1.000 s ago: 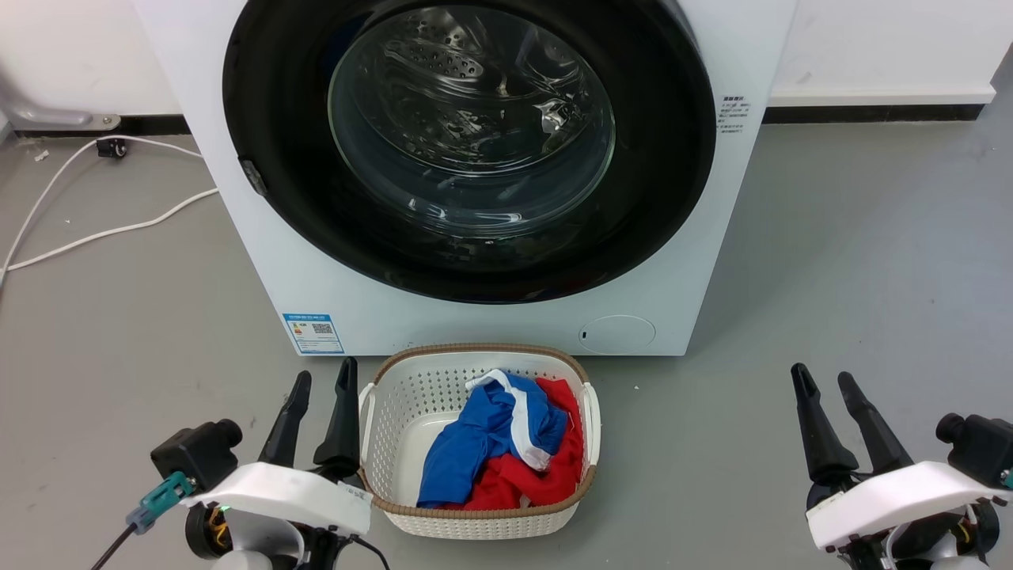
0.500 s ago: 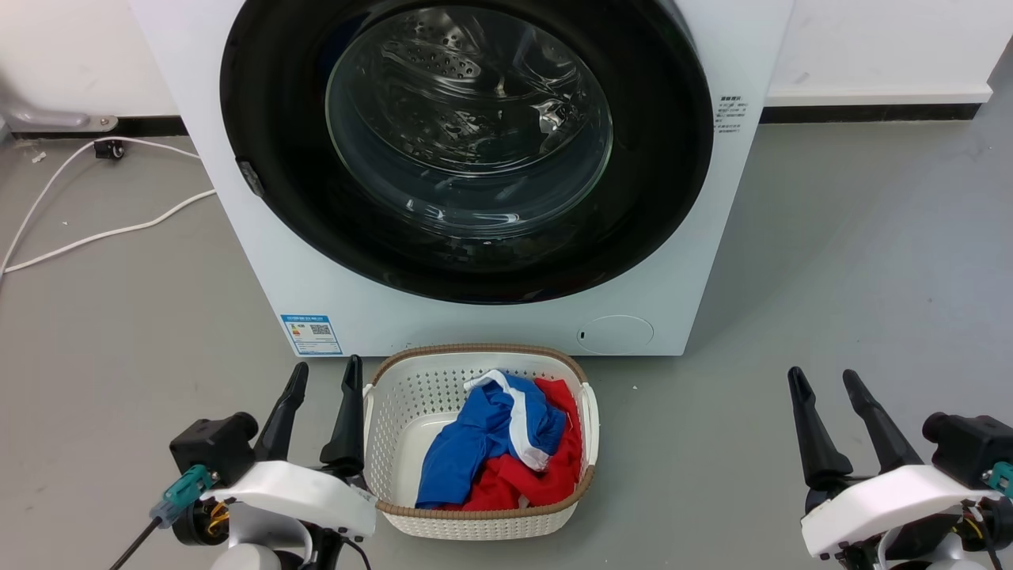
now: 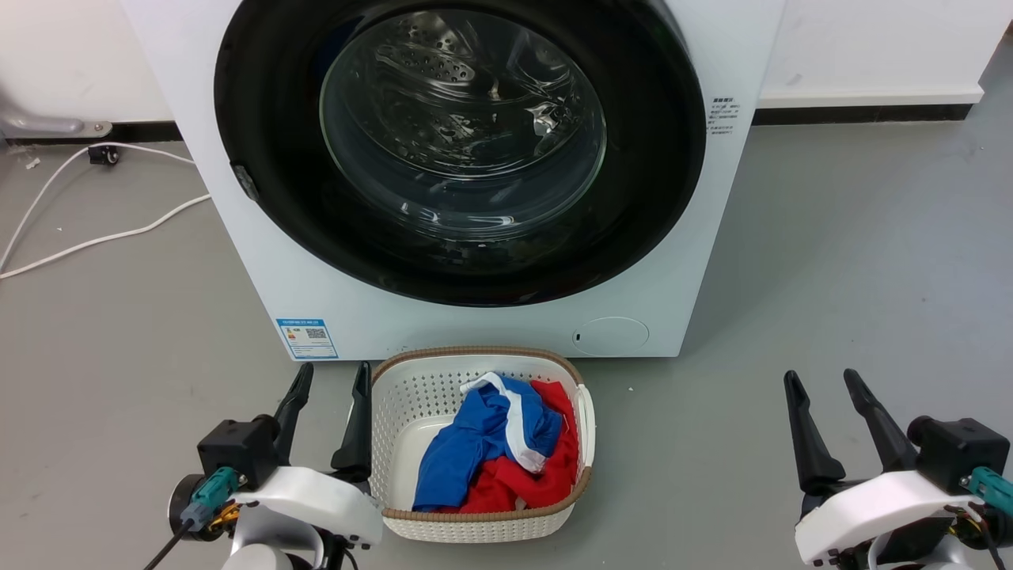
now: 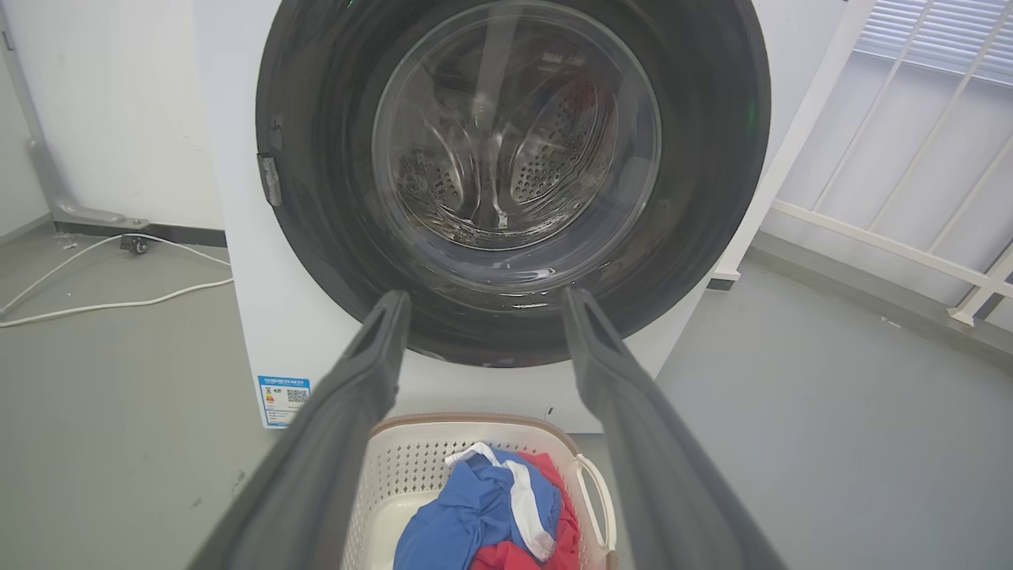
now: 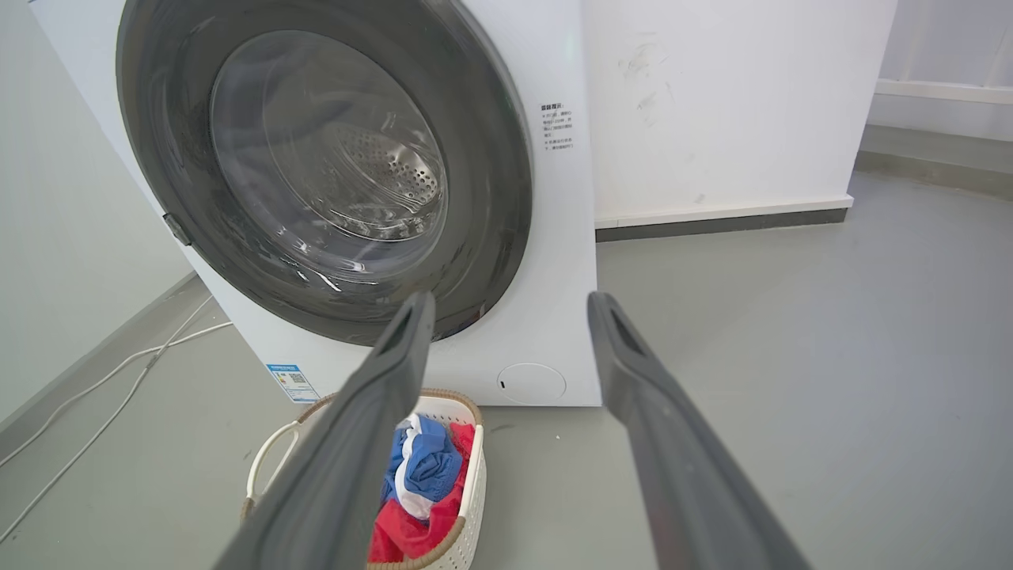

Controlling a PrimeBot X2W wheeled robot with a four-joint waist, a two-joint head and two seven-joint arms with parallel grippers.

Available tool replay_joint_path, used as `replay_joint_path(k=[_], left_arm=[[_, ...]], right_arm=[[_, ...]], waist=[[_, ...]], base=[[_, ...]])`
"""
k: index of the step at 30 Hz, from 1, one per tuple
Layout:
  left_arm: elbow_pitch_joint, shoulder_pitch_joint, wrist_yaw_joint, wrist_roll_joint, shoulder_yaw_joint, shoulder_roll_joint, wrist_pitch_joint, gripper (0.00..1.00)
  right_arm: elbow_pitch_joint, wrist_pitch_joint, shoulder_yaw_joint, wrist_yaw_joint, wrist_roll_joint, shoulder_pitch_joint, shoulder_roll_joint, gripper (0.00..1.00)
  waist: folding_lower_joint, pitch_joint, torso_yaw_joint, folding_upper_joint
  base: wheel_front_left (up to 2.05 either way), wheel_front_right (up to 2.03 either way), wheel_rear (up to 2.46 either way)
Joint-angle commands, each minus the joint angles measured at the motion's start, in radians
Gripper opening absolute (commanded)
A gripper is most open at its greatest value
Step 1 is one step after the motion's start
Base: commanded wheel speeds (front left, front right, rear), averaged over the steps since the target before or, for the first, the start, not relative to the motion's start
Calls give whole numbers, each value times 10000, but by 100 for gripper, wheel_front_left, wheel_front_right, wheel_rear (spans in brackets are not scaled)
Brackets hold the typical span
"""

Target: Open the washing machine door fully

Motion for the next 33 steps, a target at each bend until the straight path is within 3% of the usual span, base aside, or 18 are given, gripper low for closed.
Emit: replay_joint_path(k=[1, 33], left_arm=[[-10, -174, 34, 171, 9, 53, -88, 100], [866, -412, 66, 1857, 2, -8, -691, 100]], right_arm=[[-114, -63, 10, 17, -155, 60, 26, 100], [57, -573, -47, 13, -1874, 194, 119, 100]], waist=[[0, 0, -4, 0], [0, -62, 31, 0]], base=[[0, 0, 0], [0, 0, 0]])
